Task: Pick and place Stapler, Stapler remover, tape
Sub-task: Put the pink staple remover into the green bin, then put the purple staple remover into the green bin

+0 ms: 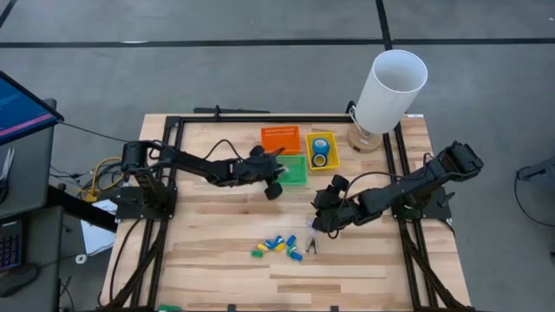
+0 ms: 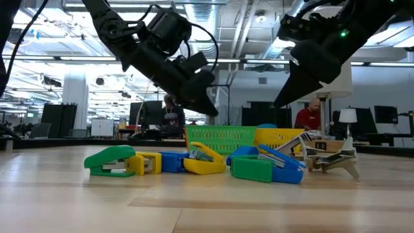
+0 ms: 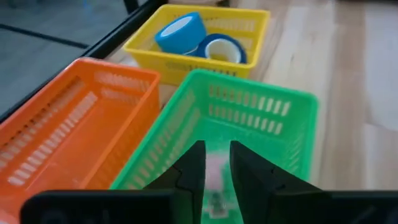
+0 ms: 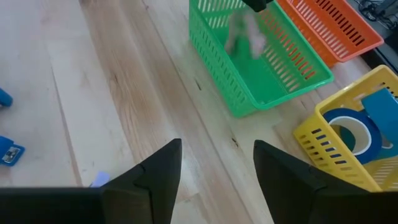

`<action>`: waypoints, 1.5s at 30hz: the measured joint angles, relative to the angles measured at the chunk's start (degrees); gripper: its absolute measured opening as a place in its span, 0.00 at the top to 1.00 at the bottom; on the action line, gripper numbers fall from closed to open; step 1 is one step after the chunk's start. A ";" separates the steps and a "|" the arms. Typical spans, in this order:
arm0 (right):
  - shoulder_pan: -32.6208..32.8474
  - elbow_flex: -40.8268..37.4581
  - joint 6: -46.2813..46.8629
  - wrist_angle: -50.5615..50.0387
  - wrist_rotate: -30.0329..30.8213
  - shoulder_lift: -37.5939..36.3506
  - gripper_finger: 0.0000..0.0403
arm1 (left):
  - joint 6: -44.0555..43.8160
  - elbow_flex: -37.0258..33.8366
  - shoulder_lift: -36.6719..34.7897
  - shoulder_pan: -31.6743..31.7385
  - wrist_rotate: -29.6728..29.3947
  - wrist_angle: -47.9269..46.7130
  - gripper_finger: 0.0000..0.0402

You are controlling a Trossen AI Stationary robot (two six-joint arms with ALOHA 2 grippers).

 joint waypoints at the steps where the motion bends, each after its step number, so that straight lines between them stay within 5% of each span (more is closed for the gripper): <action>1: 0.00 0.00 0.00 0.03 0.00 0.00 0.53 | 0.00 -0.04 0.00 0.02 -0.25 -0.09 0.82; 9: 0.13 0.00 0.05 0.06 -0.28 -0.02 0.52 | 0.04 -0.04 0.00 -0.34 -0.27 0.04 0.73; 18: 0.54 0.02 -0.22 -0.35 -9.95 -0.02 0.52 | 3.77 -0.02 -5.19 -5.80 0.13 0.17 0.69; 29: 1.21 0.02 13.95 -0.13 -25.91 -0.02 0.51 | 13.39 -0.02 -14.06 -16.06 13.62 -1.00 0.69; 35: 1.20 0.02 14.77 -0.16 -26.92 -0.02 0.47 | 20.27 -0.02 -17.32 -19.72 16.11 -8.96 0.70; 45: 1.18 0.09 13.01 -0.08 -30.81 4.71 0.43 | 19.96 -0.02 -21.00 -20.55 16.06 -13.85 0.71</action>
